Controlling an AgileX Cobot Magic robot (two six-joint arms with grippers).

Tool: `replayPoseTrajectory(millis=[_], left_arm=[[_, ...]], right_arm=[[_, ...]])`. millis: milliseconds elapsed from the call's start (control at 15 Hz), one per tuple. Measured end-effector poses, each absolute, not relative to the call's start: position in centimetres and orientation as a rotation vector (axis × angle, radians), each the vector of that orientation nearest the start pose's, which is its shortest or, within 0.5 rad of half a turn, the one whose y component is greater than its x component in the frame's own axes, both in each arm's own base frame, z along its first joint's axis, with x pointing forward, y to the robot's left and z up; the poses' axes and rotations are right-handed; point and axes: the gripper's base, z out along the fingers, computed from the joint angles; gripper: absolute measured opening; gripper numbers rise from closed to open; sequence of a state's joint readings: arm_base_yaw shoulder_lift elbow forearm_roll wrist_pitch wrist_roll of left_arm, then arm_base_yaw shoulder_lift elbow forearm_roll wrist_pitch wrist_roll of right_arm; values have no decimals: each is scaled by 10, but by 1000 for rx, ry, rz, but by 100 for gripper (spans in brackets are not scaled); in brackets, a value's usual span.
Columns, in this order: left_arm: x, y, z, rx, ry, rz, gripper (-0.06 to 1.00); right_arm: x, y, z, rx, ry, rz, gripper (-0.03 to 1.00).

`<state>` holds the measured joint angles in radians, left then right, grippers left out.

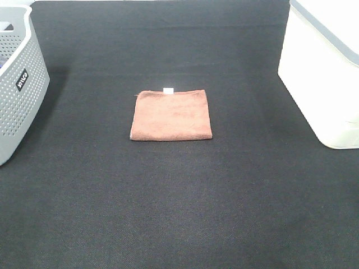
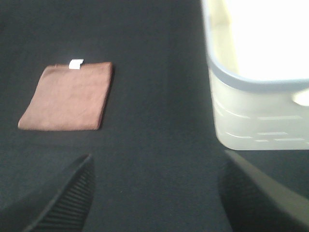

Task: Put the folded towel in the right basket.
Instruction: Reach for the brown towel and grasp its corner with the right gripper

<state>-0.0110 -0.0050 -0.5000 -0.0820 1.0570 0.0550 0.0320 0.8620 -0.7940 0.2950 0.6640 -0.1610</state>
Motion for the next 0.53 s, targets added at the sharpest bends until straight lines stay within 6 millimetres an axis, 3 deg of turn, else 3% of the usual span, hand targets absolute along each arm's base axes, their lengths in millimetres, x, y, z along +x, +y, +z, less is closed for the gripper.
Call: replayPoseTrajectory(millis=[267,333,400,533], left_arm=[[-6,-6,278,71,2032,-70,88],[-6,-6,278,71,2032,-70,88],[-6,-6,278,71,2032,-70,88],[-6,-6,278,71,2032,-70,88]], right_arm=[[253,41,336,-200,2406,410,68],[267,51,334,-263,2433,430,68],[285,74,328,-357,2458,466,68],[302,99,312,-435,2505,505,68]])
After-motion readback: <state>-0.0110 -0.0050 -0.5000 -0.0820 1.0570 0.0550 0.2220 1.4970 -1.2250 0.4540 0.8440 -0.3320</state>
